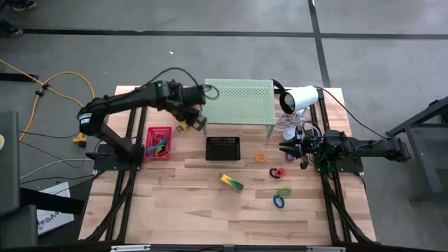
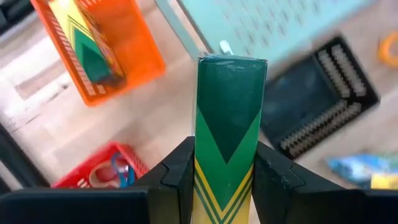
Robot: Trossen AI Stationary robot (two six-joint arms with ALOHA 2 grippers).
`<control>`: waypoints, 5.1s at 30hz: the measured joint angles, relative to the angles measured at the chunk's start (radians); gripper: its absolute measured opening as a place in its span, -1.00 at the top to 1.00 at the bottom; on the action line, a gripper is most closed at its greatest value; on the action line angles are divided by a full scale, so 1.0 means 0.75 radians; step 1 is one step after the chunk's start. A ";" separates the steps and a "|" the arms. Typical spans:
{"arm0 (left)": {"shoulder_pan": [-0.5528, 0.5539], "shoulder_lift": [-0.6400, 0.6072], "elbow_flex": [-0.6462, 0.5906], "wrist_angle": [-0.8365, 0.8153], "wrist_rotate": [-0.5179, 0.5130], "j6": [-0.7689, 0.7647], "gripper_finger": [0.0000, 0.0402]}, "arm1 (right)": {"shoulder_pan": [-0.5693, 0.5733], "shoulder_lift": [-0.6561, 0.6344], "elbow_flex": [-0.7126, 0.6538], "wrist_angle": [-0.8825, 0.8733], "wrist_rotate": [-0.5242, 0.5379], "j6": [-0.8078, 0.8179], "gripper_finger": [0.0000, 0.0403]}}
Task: Pick & Place Office Desk Supplies
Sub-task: Put the left crayon box into the orange bin on the shelf, then put the crayon box into the orange bin on the shelf
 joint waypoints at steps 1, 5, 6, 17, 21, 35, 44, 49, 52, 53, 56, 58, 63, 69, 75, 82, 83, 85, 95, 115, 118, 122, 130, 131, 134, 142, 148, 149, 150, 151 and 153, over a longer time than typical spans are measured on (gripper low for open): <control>0.033 0.000 0.000 0.017 0.007 0.003 0.45 | 0.000 0.000 0.000 0.000 0.000 0.000 0.55; 0.140 0.012 0.000 0.050 0.040 0.004 0.45 | 0.000 0.000 0.001 0.000 0.000 0.000 0.55; 0.166 0.014 0.000 0.050 0.055 0.004 0.45 | 0.000 0.000 0.000 0.000 0.000 0.000 0.55; 0.425 0.069 0.001 0.131 0.171 0.035 0.45 | 0.000 0.000 0.000 0.001 0.000 0.000 0.55; 0.520 0.106 0.001 0.133 0.207 0.060 0.45 | 0.000 0.000 0.000 0.001 0.000 0.000 0.55; 0.719 0.224 -0.079 0.328 0.379 0.187 0.45 | 0.000 0.000 0.000 0.001 0.000 0.000 0.55; 0.778 0.224 -0.263 0.572 0.468 0.202 0.45 | 0.000 -0.001 0.000 0.001 0.000 0.000 0.55; 0.784 0.224 -0.344 0.666 0.467 0.154 0.45 | 0.000 -0.001 0.000 0.001 0.000 0.000 0.55; 0.784 0.224 -0.363 0.676 0.451 0.144 0.45 | 0.000 -0.001 0.000 0.001 0.000 0.000 0.55; 0.783 0.224 -0.366 0.679 0.450 0.143 0.45 | 0.000 -0.001 0.000 0.001 0.000 0.000 0.55; 0.783 0.224 -0.367 0.685 0.445 0.142 0.45 | 0.000 -0.001 0.000 0.001 0.000 0.000 0.55; 0.773 0.226 -0.367 0.682 0.417 0.131 0.45 | 0.000 -0.001 0.001 0.001 0.000 0.000 0.55; 0.738 0.233 -0.375 0.687 0.346 0.098 0.45 | 0.000 -0.001 0.000 0.001 0.000 0.000 0.55; 0.716 0.233 -0.394 0.710 0.340 0.071 0.45 | 0.000 -0.001 0.000 0.001 0.000 0.000 0.55; 0.709 0.234 -0.402 0.720 0.342 0.073 0.41 | 0.000 -0.001 0.000 0.000 0.000 0.000 0.55; 0.709 0.234 -0.402 0.719 0.348 0.074 0.37 | 0.000 0.000 0.000 0.000 0.000 0.000 0.55; 0.709 0.234 -0.402 0.719 0.348 0.075 0.37 | 0.000 -0.001 0.000 0.001 0.000 0.000 0.55; 0.709 0.234 -0.402 0.719 0.348 0.080 0.36 | 0.000 -0.001 0.000 0.000 0.000 0.000 0.55; 0.714 0.234 -0.402 0.718 0.400 0.109 0.36 | 0.000 -0.001 0.000 0.000 0.000 0.000 0.55; 0.740 0.234 -0.406 0.695 0.425 0.185 0.23 | 0.000 0.000 0.001 0.000 0.000 0.000 0.55; 0.740 0.234 -0.406 0.697 0.427 0.184 0.09 | 0.000 0.000 0.000 0.000 0.000 0.000 0.55; 0.740 0.234 -0.407 0.699 0.425 0.183 -0.01 | 0.000 0.000 0.000 0.000 0.000 0.000 0.55; 0.740 0.234 -0.407 0.700 0.419 0.181 -0.02 | 0.000 0.000 0.000 0.000 0.000 0.000 0.55; 0.740 0.234 -0.407 0.700 0.418 0.181 -0.02 | 0.000 -0.001 0.000 0.000 0.000 0.000 0.55; 0.740 0.234 -0.408 0.708 0.419 0.185 -0.02 | 0.000 0.000 0.000 0.000 0.000 0.000 0.55; 0.782 0.163 -0.409 0.734 0.459 0.220 -0.02 | 0.000 -0.001 0.001 0.000 0.000 0.000 0.55; 0.830 0.066 -0.409 0.670 0.455 0.285 -0.02 | 0.000 0.000 0.000 0.000 0.000 0.000 0.55; 0.833 0.058 -0.409 0.658 0.451 0.287 -0.02 | 0.000 0.000 0.000 0.000 0.000 0.000 0.55; 0.834 0.054 -0.409 0.643 0.448 0.291 -0.02 | 0.000 0.000 0.000 0.000 0.000 0.000 0.55; 0.834 0.051 -0.409 0.634 0.448 0.295 -0.02 | 0.000 0.000 0.000 0.000 0.000 0.000 0.55; 0.834 0.050 -0.409 0.623 0.447 0.296 -0.02 | 0.000 0.000 0.000 0.000 0.000 0.000 0.55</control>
